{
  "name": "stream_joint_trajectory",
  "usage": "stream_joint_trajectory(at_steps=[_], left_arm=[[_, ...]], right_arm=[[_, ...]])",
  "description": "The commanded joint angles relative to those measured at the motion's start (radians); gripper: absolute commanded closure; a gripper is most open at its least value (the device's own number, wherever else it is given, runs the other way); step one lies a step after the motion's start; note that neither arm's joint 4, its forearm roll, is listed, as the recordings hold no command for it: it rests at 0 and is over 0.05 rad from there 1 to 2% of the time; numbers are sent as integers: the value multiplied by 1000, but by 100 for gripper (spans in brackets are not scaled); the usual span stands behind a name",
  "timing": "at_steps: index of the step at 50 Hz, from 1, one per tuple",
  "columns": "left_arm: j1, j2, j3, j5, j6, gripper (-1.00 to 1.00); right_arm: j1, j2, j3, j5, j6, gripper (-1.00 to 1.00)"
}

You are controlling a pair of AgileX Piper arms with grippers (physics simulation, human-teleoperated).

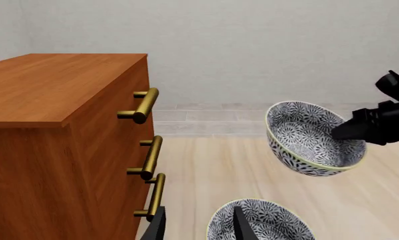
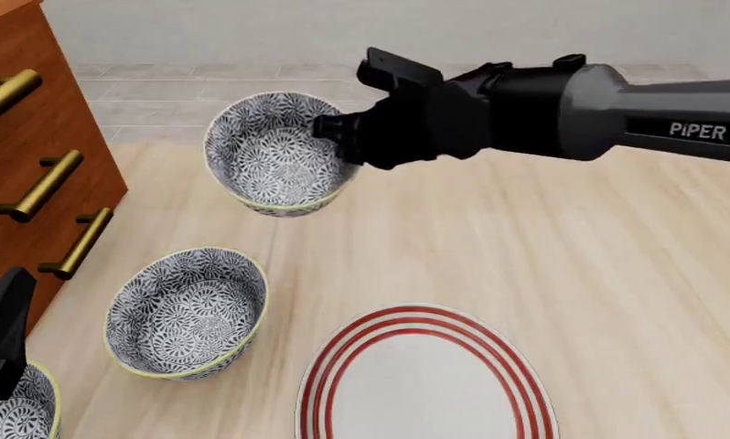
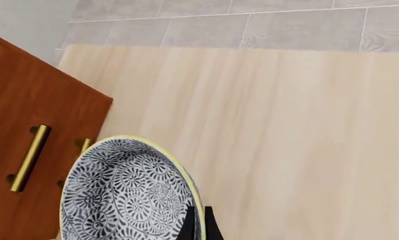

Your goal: Pick up the bowl and put it in the front on the plate.

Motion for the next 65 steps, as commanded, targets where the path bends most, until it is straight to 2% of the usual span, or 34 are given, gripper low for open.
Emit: stream_joint_trajectory(at_steps=[1,19,36,46,52,65], left_arm=[[0,0,0,0,0,-100],[0,0,0,0,0,-100],[0,0,0,0,0,-100],[0,0,0,0,0,-100],[0,0,0,0,0,-100],[0,0,0,0,0,-100]], right_arm=[[-11,-111,124,-12,14,100],[-32,-253,346,-70,58,100],[-77,-341,462,-79,70,100],[-74,-394,533,-75,80,100],[-68,-448,618,-78,86,100],[-46,-529,751,-101,125,100]])
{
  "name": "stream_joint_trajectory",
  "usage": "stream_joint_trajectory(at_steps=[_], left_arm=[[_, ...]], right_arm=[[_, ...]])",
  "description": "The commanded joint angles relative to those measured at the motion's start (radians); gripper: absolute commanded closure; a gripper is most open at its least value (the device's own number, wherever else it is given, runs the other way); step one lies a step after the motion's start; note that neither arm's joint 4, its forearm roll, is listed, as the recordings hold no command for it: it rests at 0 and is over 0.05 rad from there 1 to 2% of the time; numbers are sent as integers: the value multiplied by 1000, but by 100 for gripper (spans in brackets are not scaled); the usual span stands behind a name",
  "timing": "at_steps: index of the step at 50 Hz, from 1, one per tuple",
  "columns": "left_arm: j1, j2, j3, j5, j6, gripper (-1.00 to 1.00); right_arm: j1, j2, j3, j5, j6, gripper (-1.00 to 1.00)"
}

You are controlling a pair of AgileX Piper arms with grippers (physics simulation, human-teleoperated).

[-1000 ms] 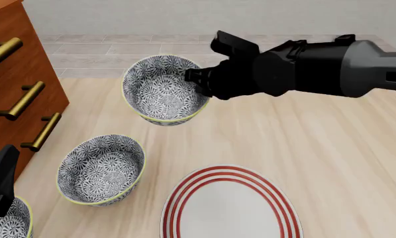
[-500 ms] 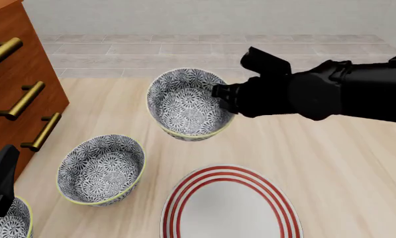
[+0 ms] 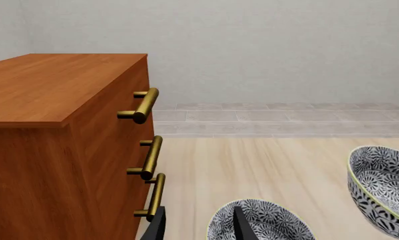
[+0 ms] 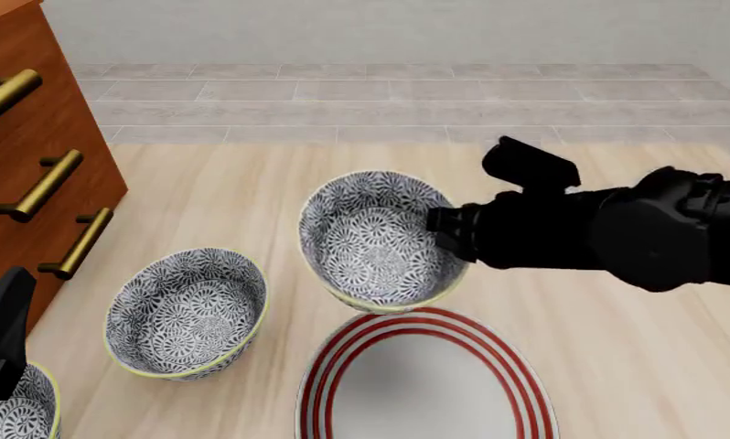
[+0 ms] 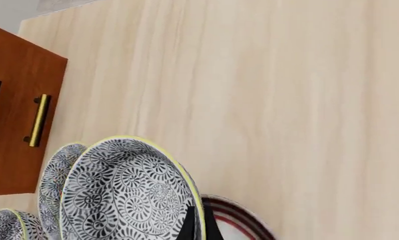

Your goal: Pick up the bowl and put it in the front on the plate.

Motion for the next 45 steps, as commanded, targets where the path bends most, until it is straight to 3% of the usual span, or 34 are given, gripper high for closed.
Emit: stream_joint_trajectory(at_steps=[1,19,45], left_arm=[[0,0,0,0,0,-100],[0,0,0,0,0,-100],[0,0,0,0,0,-100]], right_arm=[[12,-77,112,-18,30,100],[22,-216,259,-18,59,100],[79,-258,428,-109,116,100]])
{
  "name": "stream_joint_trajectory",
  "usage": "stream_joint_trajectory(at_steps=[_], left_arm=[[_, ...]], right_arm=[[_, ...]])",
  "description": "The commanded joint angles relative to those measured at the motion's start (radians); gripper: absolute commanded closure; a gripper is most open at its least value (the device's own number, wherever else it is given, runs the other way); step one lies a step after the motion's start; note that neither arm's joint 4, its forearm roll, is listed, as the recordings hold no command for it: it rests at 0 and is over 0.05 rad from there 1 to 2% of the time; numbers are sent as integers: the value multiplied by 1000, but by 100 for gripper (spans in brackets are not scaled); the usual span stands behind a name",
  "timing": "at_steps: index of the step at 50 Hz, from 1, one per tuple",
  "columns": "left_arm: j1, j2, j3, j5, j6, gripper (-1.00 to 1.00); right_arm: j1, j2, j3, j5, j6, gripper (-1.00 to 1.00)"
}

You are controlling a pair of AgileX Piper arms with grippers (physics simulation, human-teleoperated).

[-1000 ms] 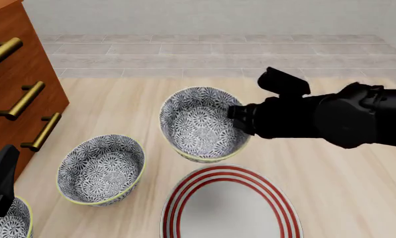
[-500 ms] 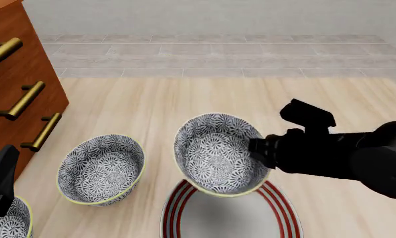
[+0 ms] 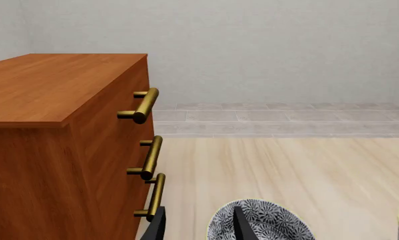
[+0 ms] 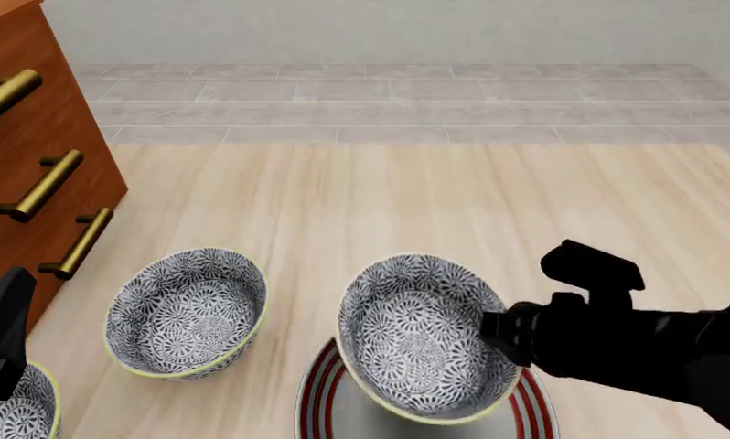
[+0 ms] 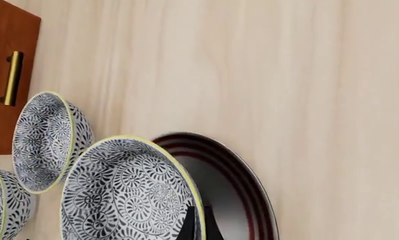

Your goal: Pick up the bowl and put it in the front on the plate.

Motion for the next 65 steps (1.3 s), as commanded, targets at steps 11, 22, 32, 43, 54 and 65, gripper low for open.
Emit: stream_joint_trajectory(at_steps=[11,22,32,43,54,65], left_arm=[[0,0,0,0,0,-100],[0,0,0,0,0,-100],[0,0,0,0,0,-100],[0,0,0,0,0,-100],[0,0,0,0,0,-100],[0,0,0,0,0,-100]], right_arm=[[50,31,111,-113,49,100],[53,77,123,-153,44,100],[49,123,114,-177,27,100],[43,139,104,-178,5,100],[51,116,76,-136,-8,-100],[38,68,27,-60,-36,-100]])
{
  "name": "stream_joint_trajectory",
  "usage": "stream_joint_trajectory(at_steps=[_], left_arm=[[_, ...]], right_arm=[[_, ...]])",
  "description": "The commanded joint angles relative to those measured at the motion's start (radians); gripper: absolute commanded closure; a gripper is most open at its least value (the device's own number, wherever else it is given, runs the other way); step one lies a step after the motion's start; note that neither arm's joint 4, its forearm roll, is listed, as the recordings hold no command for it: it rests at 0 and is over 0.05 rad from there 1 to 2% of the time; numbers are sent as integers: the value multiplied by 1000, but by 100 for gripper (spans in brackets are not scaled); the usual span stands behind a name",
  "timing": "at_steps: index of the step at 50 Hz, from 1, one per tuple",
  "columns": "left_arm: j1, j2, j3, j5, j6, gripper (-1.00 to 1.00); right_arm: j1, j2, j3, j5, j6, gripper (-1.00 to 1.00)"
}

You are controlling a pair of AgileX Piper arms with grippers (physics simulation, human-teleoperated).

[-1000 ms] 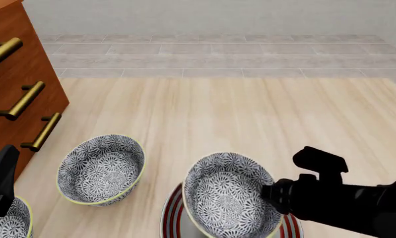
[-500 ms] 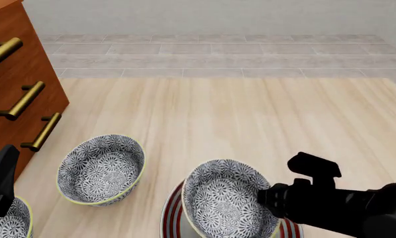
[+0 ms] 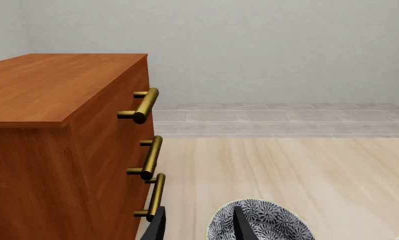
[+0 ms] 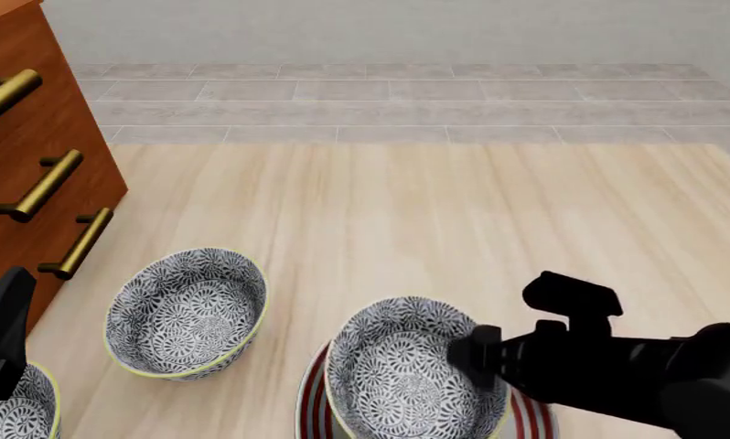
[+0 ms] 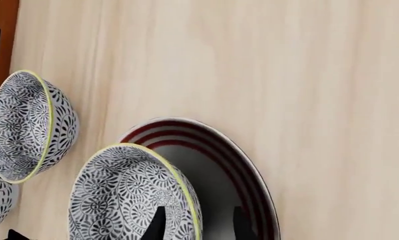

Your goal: Pick up the bowl and put it in the front on the plate.

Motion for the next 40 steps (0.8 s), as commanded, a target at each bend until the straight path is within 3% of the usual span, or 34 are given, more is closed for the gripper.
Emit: stream_joint_trajectory(at_steps=[1,40], left_arm=[[0,0,0,0,0,-100],[0,0,0,0,0,-100]], right_arm=[[-8,-43,-41,70,-24,-100],[-61,-276,-243,403,-152,-100]])
